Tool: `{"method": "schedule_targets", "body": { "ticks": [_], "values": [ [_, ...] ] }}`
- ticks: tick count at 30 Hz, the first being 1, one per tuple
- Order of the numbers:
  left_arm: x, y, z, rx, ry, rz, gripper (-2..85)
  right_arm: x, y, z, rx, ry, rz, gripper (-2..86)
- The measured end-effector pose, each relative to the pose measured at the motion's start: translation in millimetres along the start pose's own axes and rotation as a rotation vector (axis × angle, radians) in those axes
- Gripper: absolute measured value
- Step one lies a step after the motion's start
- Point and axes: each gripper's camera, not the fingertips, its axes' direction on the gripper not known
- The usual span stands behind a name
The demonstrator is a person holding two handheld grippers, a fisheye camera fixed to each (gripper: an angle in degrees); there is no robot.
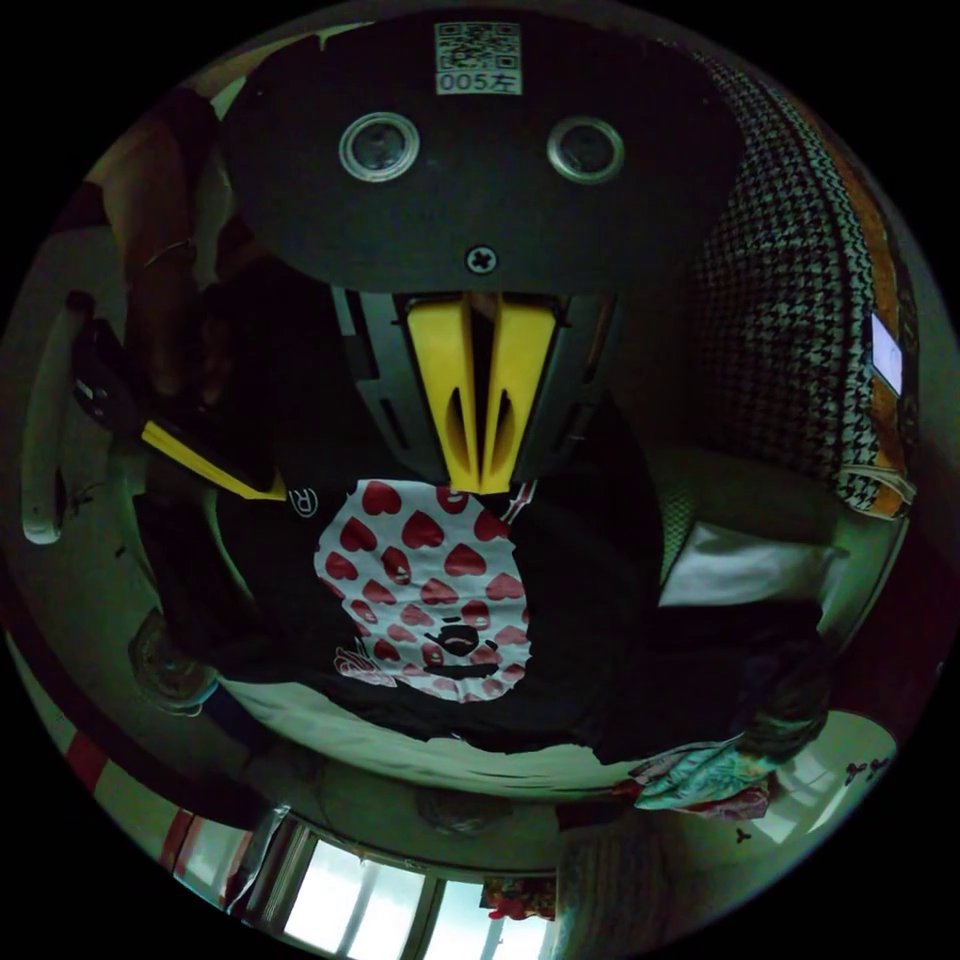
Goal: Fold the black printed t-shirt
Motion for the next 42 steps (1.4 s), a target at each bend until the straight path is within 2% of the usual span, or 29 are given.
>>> {"method": "schedule_targets", "body": {
  "ticks": [8,15,27,35,42],
  "values": [
    [-23.5,-10.5,5.1,-0.008,-0.004,0.005,-0.7,-11.7,-18.3,4.9,-0.001,-0.021,0.009,-1.0],
    [-63.5,-22.9,11.9,-0.025,0.106,-0.044,-0.6,-27.4,-37.2,10.5,-0.007,-0.015,0.002,-1.0],
    [-111.9,-47.5,20.8,-0.034,0.086,-0.031,-0.7,-63.1,-80.9,23.0,-0.015,-0.033,-0.003,-1.0],
    [-164.7,-66.5,27.7,-0.050,0.205,-0.068,-0.7,-104.9,-122.8,37.5,-0.035,-0.005,-0.025,-1.0],
    [-208.7,-89.6,26.4,-0.056,0.258,0.023,-0.4,-138.5,-165.9,52.3,-0.109,0.049,-0.064,-1.0]
  ]
}}
